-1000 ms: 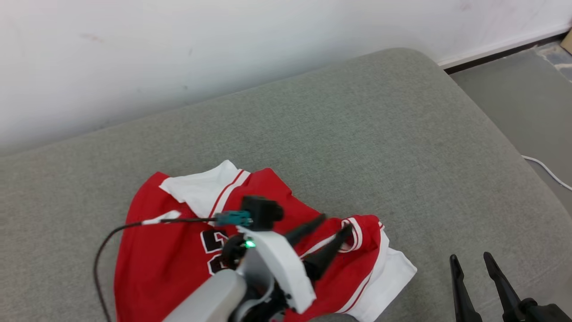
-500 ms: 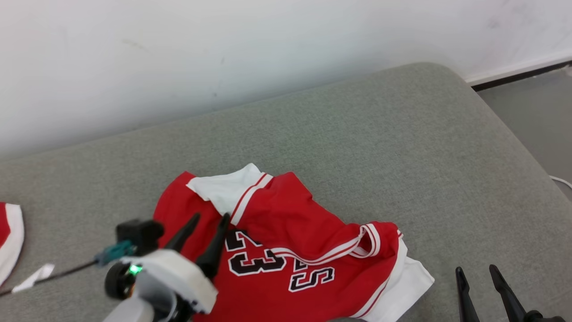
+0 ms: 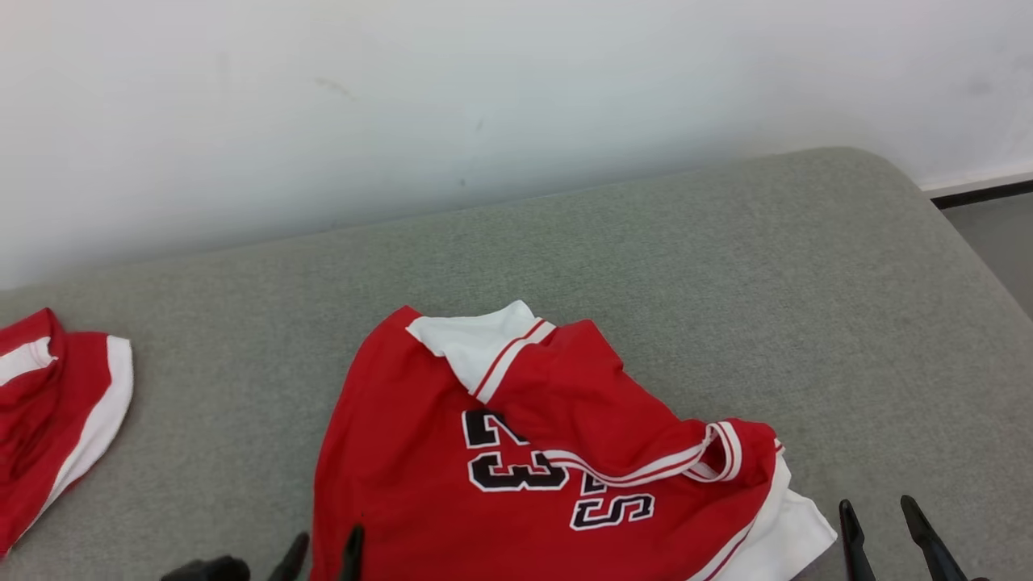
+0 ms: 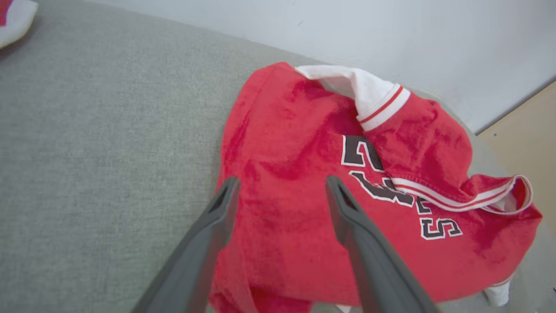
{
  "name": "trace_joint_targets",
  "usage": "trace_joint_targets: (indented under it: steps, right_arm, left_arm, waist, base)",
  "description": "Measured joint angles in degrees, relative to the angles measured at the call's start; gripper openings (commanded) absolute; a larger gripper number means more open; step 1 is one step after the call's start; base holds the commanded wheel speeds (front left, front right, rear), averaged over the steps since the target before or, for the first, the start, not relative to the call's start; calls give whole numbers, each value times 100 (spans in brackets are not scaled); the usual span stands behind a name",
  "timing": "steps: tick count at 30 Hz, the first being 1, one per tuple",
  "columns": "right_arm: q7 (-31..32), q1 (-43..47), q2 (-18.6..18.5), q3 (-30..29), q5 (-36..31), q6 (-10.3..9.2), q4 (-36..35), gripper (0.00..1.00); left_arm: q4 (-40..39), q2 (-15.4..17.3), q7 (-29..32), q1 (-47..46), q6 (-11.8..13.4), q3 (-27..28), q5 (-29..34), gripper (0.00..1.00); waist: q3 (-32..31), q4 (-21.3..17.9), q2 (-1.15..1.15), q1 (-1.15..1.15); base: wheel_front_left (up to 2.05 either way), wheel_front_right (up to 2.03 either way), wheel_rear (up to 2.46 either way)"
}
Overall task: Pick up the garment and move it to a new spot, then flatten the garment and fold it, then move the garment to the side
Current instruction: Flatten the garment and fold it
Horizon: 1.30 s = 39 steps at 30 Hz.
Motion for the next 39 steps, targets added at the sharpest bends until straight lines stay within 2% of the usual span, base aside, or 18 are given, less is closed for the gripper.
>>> trace_joint_targets:
  steps: [7,13,21,22,23,24,27,30,34,39]
  right_arm:
    - [0,1,-36,41,1,1,-18,100]
    - [0,-3,-65,41,1,0,-19,100]
    - [0,-39,-54,82,7,0,-18,100]
    - [0,-40,-47,85,7,0,-19,100]
    - [0,-39,-42,86,7,0,-18,100]
    - [0,-39,-37,79,7,0,-18,100]
    - [0,-36,-27,23,7,0,-22,100]
    - [0,-14,-3,-31,7,0,-27,100]
    - [1,0,26,-59,5,0,-33,100]
    - [0,2,62,-20,2,0,-15,100]
  left_arm:
    - [-14,-182,56,460,32,-197,-191,100]
    - [186,-232,187,506,-12,-337,-261,100]
    - [735,-433,359,355,-274,-524,-385,100]
    - [816,-454,361,296,-310,-542,-383,67]
    - [882,-493,358,246,-350,-519,-404,26]
    - [939,-547,347,205,-377,-475,-456,0]
    - [1026,-499,410,123,-503,-452,-527,0]
    - [927,-290,646,115,-681,-446,-697,0]
    - [519,220,984,158,-815,-263,-875,0]
    - [2,944,1709,303,-1004,-175,-1199,0]
  waist:
    - [-11,256,0,0]
    - [35,314,0,0]
    - [108,217,0,0]
    - [117,203,0,0]
    - [124,192,0,0]
    - [130,188,0,0]
    - [159,207,0,0]
    - [169,281,0,0]
    - [162,436,0,0]
    - [100,598,0,0]
  base:
    - [0,0,0]
    - [0,0,0]
    - [0,0,0]
    - [0,0,0]
    - [0,0,0]
    - [0,0,0]
    - [0,0,0]
    - [0,0,0]
    - [0,0,0]
    - [0,0,0]
